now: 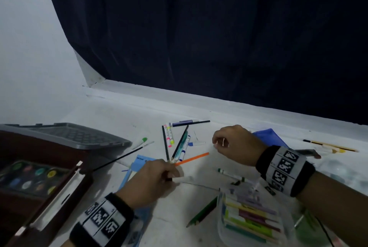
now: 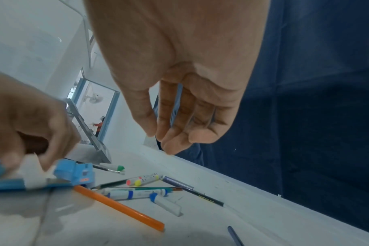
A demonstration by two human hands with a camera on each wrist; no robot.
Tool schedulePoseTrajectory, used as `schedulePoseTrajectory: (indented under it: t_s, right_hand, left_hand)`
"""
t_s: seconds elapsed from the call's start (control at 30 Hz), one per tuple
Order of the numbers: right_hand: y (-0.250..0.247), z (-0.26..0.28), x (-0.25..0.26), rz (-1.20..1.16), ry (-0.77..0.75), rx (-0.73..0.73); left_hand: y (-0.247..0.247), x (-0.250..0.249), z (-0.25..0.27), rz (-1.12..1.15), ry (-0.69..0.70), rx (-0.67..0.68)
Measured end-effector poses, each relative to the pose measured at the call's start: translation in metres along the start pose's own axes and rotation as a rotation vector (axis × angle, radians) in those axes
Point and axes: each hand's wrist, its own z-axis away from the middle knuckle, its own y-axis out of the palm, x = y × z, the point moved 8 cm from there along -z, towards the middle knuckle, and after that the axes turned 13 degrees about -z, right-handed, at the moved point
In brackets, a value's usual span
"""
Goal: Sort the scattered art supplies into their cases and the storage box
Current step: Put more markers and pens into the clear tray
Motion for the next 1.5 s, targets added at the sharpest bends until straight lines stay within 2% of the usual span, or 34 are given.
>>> schedulePoseTrajectory:
  t_s: [0.13,0.33,0.47,0.67,0.8,0.93,1.07,1.27,1.4,1.5]
  right_hand:
    - [0.036,-0.04,-0.021,-0.008,0.069,0.217]
    - [0.071,-0.078,-0.031,0.052,0.069,0.322]
    - [0.093,-0.094,-0.032,0.171,0.063,0.384]
    - [0.09,-0.099,-0.025,0.292,0.044,0.316]
    - [0.063,-0.086,-0.013,0.265,0.016,0.199]
    - [0.022,-0.05,0.01,0.179,-0.027,0.059]
    - [-0.014,0.006,0.032,0.095,-0.039,-0.06]
    - [-0.044,0.109,0.061,-0.073,-0.037,-0.164]
    - [-0.05,0.167,0.07,-0.314,0.023,-0.256]
    - [-0.045,0.202,0.064,-0.52,0.097,-0.301]
  left_hand:
    - [-0.036,0.019,0.024,0.357,-0.062,-0.15]
    - [-0.063,0.038,0.059,0.837,-0.328,-0.291]
    - [-0.06,0.052,0.084,1.009,-0.49,-0.437]
    - [-0.048,0.051,0.103,1.092,-0.632,-0.596]
    - [-0.052,0.045,0.108,1.115,-0.63,-0.697]
    - [-0.062,0.034,0.11,1.13,-0.586,-0.768]
    - [-0.064,0.013,0.107,1.187,-0.5,-0.761]
    - [-0.053,-0.043,0.103,1.242,-0.387,-0.656]
    - [-0.04,-0.077,0.105,1.283,-0.36,-0.55]
    - [-0.027,-0.106,0.108,1.212,-0.311,-0.408]
